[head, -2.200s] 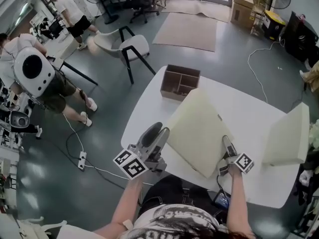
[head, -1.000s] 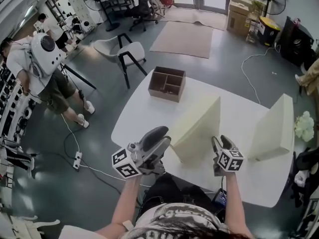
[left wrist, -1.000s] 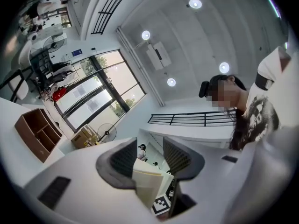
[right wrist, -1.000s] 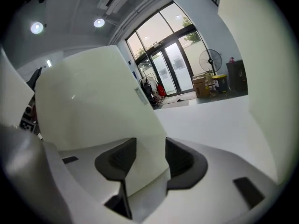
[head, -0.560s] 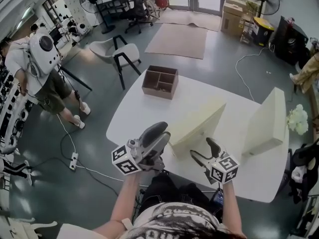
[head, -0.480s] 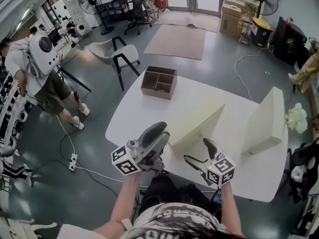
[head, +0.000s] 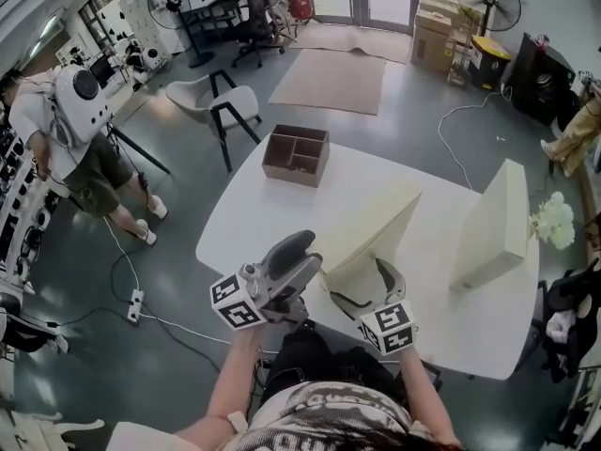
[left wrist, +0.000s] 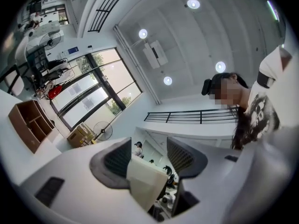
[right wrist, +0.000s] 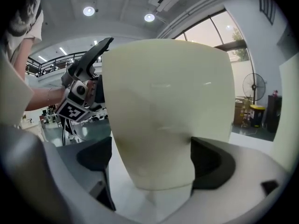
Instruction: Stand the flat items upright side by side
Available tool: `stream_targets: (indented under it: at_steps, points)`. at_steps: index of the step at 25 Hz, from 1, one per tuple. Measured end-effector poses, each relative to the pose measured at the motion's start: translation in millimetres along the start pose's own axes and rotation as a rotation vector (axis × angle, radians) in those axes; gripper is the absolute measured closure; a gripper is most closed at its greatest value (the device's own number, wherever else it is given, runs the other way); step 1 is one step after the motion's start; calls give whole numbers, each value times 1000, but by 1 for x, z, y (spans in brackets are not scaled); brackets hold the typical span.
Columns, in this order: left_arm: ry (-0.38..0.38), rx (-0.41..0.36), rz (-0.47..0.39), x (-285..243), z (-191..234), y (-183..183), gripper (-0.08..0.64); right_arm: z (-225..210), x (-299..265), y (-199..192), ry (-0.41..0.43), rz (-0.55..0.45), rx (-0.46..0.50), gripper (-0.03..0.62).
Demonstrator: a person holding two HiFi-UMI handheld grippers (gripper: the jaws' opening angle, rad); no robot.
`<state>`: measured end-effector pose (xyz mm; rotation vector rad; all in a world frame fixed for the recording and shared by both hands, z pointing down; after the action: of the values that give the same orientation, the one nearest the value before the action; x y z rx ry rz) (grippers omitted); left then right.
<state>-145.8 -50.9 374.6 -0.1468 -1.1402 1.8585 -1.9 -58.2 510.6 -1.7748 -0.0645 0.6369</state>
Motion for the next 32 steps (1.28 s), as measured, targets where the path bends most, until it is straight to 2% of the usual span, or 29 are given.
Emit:
stream_targets:
  at_steps: [5, 7, 10, 12, 16, 18, 19, 21, 24, 26, 27, 29, 32]
  points:
    - [4, -147, 218, 7, 6, -23, 254, -1, 2, -1, 18, -21, -37, 64]
    - [22, -238, 337, 12, 13, -40, 220, -1, 2, -3, 20, -21, -46, 64]
    - [56, -385, 503, 18, 23, -70, 207, -4, 4, -6, 14, -19, -57, 64]
    - [90, -425, 525, 16, 28, -84, 207, -8, 10, -10, 2, -20, -77, 64]
    - [176, -419, 430, 11, 33, -92, 209, -17, 34, -30, -65, -7, -115, 66]
    - [200, -424, 402, 9, 32, -93, 213, -25, 58, -42, -162, -17, -125, 84]
    - [210, -430, 397, 9, 32, -93, 216, -31, 74, -46, -239, -29, -124, 100]
    - [228, -438, 392, 7, 30, -95, 218, -44, 111, -53, -441, -51, -108, 139]
    - [247, -441, 387, 2, 29, -98, 219, -69, 169, -60, -756, -80, -96, 144]
    - [254, -443, 391, -2, 28, -100, 219, -90, 201, -63, -906, -95, -110, 144]
    - [254, -445, 396, -4, 28, -102, 219, -102, 213, -64, -957, -96, -117, 140]
    - [249, -452, 408, -8, 26, -105, 219, -126, 227, -67, -1007, -93, -136, 137]
    - [249, -458, 418, -12, 23, -108, 219, -159, 233, -69, -1004, -83, -172, 129]
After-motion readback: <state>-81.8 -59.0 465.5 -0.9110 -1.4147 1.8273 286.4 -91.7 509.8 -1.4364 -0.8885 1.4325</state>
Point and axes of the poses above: the fingertips, and each gripper's own axes: x backward along the fingers, z to its left, y out of its top, the point moved 5 cm from there along x, backward along the fingers, and after that the axes turned 12 degrees about y, right-handed, at the moved point
